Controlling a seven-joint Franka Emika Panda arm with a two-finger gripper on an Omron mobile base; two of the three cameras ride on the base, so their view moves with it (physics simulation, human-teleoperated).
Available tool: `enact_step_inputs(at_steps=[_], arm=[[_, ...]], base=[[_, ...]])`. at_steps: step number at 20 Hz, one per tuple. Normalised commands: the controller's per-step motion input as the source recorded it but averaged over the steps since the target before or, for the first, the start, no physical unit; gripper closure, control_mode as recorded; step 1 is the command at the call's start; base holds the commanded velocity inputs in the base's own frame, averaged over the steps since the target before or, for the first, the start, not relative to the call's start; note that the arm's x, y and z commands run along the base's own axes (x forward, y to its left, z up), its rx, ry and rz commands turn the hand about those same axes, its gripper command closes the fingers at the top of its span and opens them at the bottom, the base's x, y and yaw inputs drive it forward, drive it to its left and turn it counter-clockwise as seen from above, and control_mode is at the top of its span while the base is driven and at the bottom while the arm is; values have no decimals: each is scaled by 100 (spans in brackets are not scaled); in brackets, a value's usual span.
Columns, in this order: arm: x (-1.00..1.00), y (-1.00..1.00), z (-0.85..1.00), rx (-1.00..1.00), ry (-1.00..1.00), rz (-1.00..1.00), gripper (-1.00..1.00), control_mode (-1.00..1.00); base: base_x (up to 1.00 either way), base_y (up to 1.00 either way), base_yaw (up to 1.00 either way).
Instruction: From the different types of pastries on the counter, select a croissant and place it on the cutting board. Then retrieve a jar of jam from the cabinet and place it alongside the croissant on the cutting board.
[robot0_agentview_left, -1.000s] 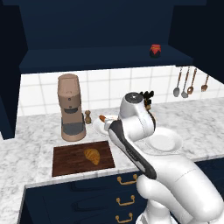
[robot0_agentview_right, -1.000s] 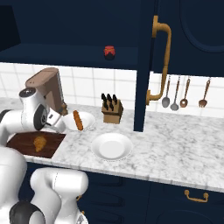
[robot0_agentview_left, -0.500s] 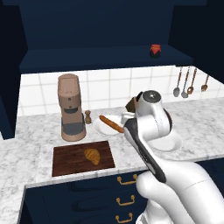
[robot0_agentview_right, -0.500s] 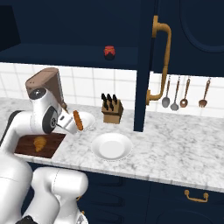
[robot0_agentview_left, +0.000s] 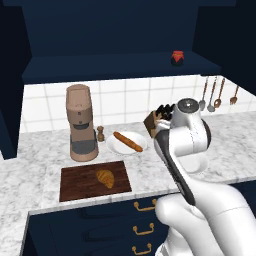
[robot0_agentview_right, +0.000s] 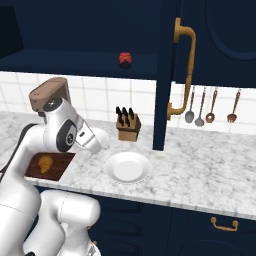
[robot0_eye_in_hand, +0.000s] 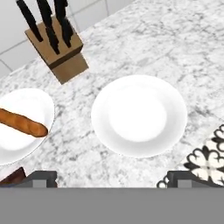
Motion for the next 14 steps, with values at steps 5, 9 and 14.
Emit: enact_step_inputs(at_steps=[5,9,14], arm=[[-3,-40,27,0,-6,-15,-100,-100],[-2,-42,51,0,-11,-14,-100,-100],[0,-39,40,0,-9,-16,-100,-100]], base=[[0,0,0],[0,0,0],[0,0,0]])
